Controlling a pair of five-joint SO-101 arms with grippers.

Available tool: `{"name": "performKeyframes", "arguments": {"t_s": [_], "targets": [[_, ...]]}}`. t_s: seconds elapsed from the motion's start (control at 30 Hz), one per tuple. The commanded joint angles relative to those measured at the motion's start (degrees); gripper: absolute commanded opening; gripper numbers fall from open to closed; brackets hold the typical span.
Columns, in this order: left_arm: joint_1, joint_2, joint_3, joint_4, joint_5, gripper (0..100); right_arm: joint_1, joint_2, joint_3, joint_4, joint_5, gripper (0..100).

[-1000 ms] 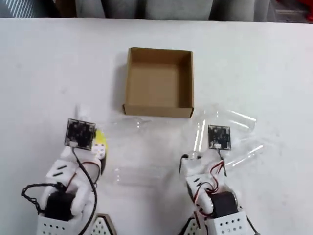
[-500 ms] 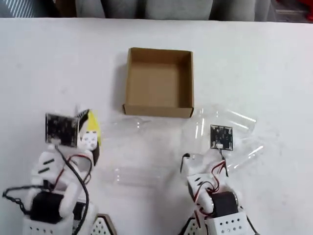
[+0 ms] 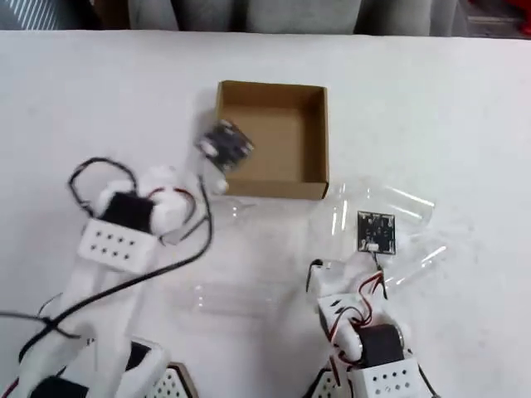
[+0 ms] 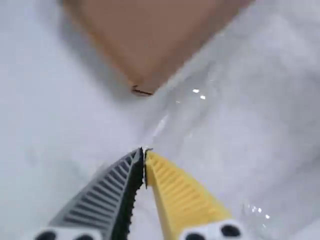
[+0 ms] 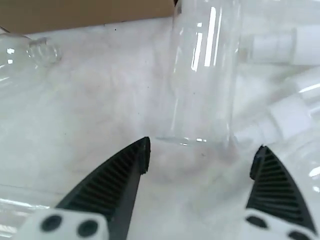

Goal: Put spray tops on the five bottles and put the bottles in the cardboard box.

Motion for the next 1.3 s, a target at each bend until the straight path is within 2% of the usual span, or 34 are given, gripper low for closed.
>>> {"name": "performKeyframes", "arguments": {"t_s": [0.0,0.1,0.27,0.43,0.67,1.07,1.27], "targets": [[5.5,4.4,-3.1,0.6,-9.9,2,0.7,0.3,-0.4,-0.9,0.7,29.8],[7.2,9.5,-4.1,0.6,-12.3,6,0.7,0.3,-0.4,-0.9,0.7,29.8],[6.5,19.6,-9.9,1.9,-13.5,24,0.7,0.3,-0.4,-0.9,0.7,29.8],[4.4,28.4,-16.8,4.1,-18.1,22,0.6,0.3,-0.4,-0.9,0.8,29.8],[2.9,34.7,-22.9,3.8,-18.3,22,0.4,0.4,-0.4,-0.9,0.8,29.8],[3.1,35.3,-23.7,3.6,-18.2,27,0.4,0.4,-0.4,-0.8,0.8,29.7],[1.5,35.4,-21.2,-2.5,-17.7,27,0.4,0.4,-0.4,-0.7,0.8,29.7]]}}
